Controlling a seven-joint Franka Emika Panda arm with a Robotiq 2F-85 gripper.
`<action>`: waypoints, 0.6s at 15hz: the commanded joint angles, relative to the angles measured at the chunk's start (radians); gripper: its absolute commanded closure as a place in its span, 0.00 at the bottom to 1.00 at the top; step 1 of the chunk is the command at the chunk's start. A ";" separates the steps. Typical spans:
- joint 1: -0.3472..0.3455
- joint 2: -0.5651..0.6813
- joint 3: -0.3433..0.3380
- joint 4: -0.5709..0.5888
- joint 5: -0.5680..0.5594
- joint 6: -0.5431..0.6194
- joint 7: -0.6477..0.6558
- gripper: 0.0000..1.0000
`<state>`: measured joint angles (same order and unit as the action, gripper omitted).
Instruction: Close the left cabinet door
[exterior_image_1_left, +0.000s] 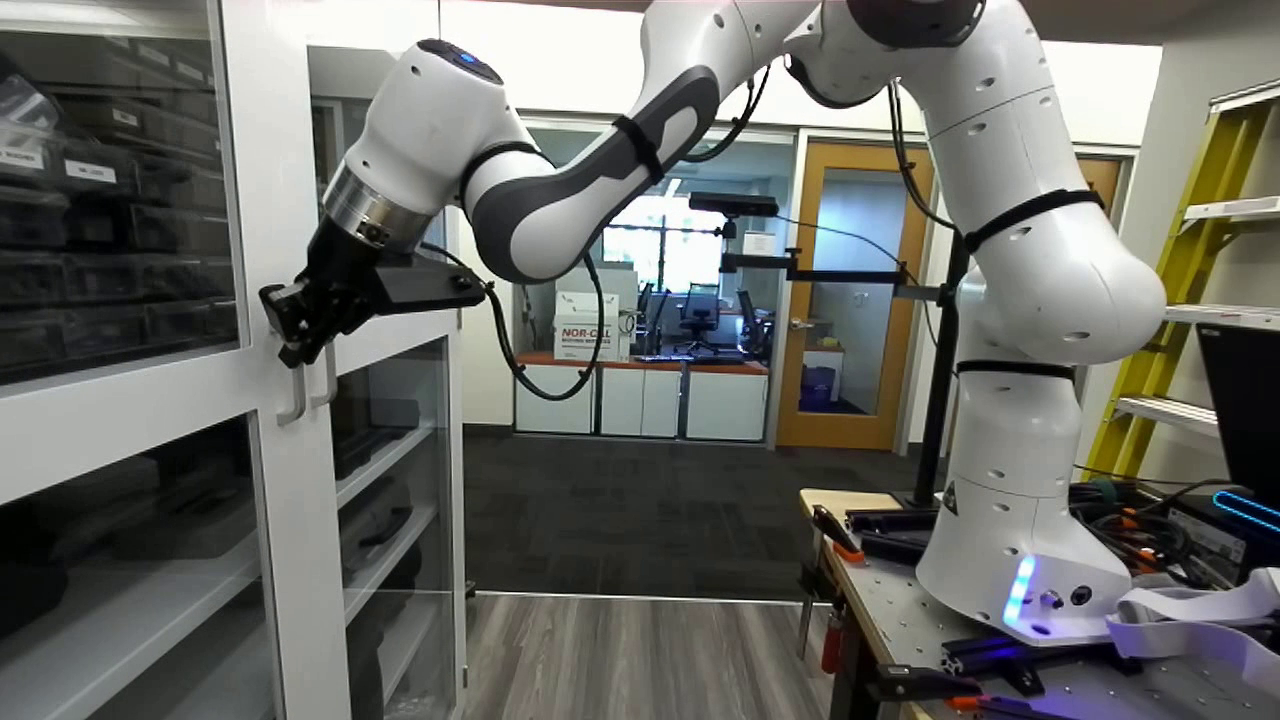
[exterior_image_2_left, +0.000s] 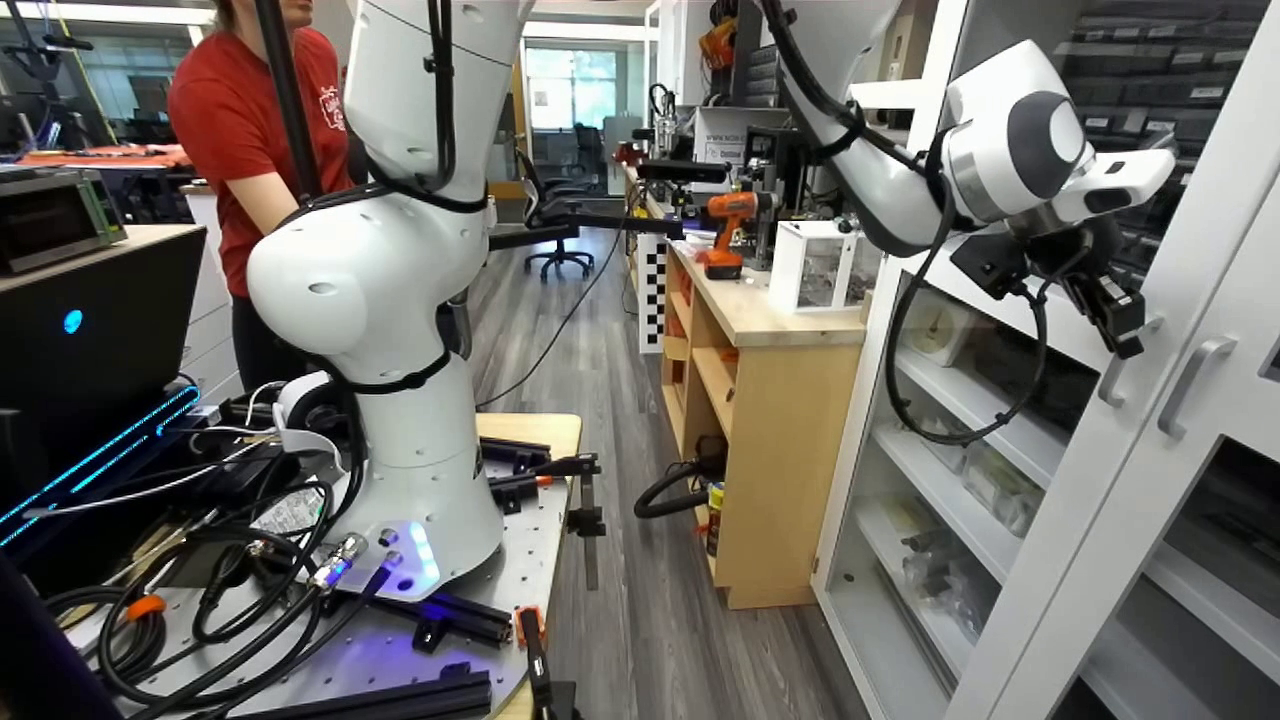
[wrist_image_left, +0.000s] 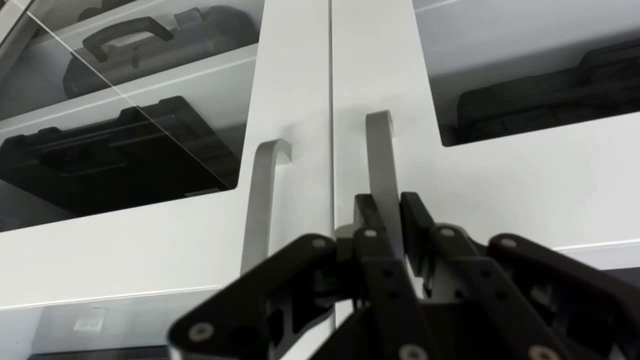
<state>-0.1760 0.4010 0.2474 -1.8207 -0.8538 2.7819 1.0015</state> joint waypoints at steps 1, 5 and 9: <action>0.002 0.066 -0.004 0.098 -0.017 0.031 -0.037 0.95; -0.004 0.050 0.012 0.077 0.004 0.006 -0.081 0.59; -0.012 0.023 0.036 0.050 0.048 -0.031 -0.139 0.34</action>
<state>-0.1748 0.4327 0.2554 -1.7716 -0.8423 2.7753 0.9144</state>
